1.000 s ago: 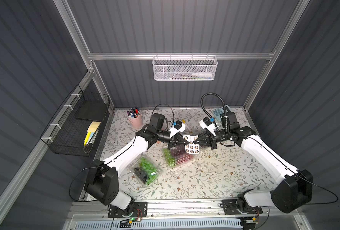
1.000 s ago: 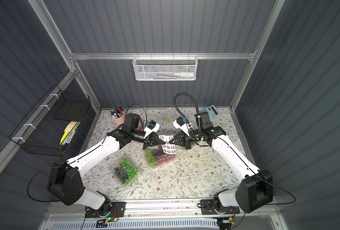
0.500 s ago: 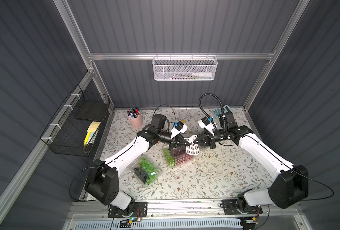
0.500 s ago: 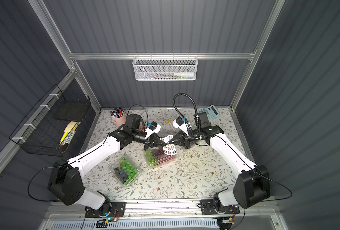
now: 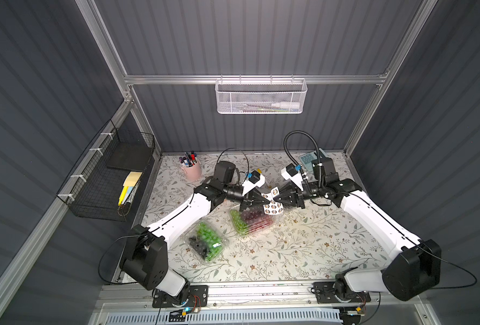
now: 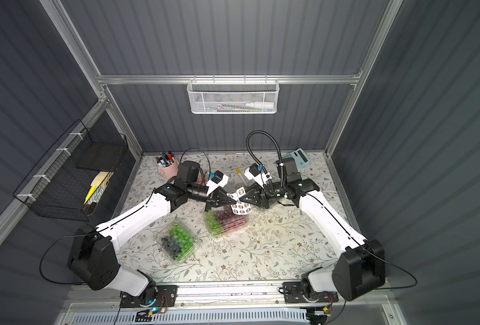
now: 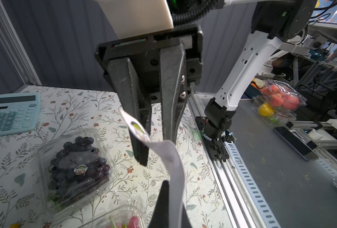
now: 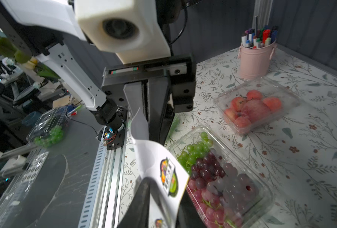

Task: Label fruit boxes
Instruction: Adjust the label sticker.

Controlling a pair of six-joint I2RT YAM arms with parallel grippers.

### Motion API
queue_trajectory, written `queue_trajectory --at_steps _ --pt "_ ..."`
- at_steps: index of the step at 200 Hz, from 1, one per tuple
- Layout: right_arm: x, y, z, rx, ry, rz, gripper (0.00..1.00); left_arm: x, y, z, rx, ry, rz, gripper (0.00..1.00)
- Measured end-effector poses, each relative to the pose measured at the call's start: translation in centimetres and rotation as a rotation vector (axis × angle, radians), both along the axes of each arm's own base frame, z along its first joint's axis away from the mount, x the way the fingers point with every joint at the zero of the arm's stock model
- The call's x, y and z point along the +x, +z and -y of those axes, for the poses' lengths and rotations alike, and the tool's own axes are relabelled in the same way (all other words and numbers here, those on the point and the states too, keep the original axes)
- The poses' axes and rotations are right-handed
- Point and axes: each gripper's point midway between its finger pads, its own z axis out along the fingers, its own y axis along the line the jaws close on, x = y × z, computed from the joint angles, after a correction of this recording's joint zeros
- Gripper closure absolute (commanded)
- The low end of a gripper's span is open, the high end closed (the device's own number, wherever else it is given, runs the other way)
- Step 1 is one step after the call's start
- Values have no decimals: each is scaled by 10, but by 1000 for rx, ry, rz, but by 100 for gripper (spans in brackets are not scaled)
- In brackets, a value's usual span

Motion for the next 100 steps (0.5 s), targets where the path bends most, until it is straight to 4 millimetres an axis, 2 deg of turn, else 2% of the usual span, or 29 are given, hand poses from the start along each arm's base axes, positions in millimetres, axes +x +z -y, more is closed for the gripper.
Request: queue_trajectory --at_steps 13,51,80,100 --pt "1 0 4 -13 -40 23 62 4 -2 0 6 24 3 100" --pt "5 2 22 -76 -204 125 61 15 -6 -1 29 111 19 100" --pt "4 12 38 -89 -311 227 61 20 -7 -1 39 143 21 100" --pt "-2 14 42 -80 -322 286 63 23 -8 -1 44 155 25 100"
